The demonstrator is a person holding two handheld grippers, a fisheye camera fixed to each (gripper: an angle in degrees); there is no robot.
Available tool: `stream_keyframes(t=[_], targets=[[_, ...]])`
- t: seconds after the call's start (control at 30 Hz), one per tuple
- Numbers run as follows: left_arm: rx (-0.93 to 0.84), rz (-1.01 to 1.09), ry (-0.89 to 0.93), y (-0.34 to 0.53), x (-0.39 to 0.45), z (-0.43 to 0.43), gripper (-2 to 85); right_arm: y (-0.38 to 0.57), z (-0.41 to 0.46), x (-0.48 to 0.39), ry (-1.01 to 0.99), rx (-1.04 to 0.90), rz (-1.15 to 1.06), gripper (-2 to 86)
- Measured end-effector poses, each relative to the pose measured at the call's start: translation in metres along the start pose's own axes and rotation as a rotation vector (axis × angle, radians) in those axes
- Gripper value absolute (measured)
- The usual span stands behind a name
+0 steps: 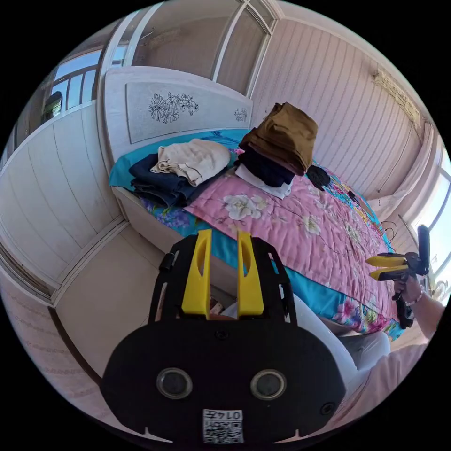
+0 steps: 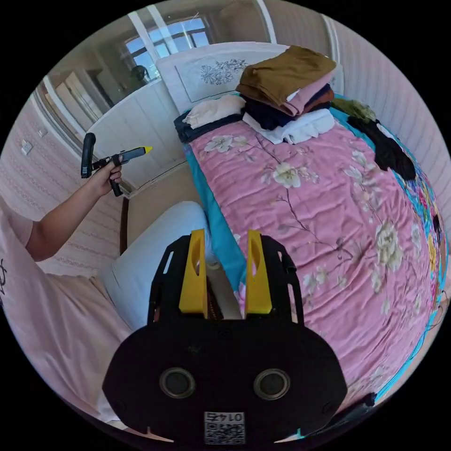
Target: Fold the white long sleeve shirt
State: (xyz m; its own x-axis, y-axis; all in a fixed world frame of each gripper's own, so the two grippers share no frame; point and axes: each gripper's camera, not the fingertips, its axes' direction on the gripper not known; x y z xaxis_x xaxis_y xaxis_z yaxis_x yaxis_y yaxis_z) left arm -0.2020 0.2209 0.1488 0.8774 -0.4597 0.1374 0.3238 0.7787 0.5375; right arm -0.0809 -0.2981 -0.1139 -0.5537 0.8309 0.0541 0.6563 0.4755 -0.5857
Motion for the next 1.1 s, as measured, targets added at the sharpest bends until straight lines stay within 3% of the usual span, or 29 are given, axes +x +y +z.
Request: stream_keyframes(t=[0.3, 0.53, 0.73, 0.87, 1.1], targets=[[0.021, 0.028, -0.04, -0.087, -0.094, 0.037, 8.3, -0.231, 0.076, -0.053, -0.073, -0.07, -0.195, 13.7], [0.025, -0.097, -0.158, -0.171, -0.195, 0.068, 7.6, -0.385, 0.151, -0.085, -0.075, -0.116, -0.255, 13.7], [-0.084, -0.122, -0.152, -0.219, -0.252, 0.122, 9.8, -0.464, 0.205, -0.102, -0.044, -0.15, -0.302, 13.7], [-0.099, -0.093, -0.09, -0.233, -0.261, 0.139, 3.9, -0.496, 0.241, -0.103, -0.054, -0.17, -0.257, 14.2], [-0.008, -0.102, -0.018, -0.233, -0.261, 0.104, -0.8, -0.512, 0.249, -0.061, -0.154, -0.207, -0.11, 2.3]])
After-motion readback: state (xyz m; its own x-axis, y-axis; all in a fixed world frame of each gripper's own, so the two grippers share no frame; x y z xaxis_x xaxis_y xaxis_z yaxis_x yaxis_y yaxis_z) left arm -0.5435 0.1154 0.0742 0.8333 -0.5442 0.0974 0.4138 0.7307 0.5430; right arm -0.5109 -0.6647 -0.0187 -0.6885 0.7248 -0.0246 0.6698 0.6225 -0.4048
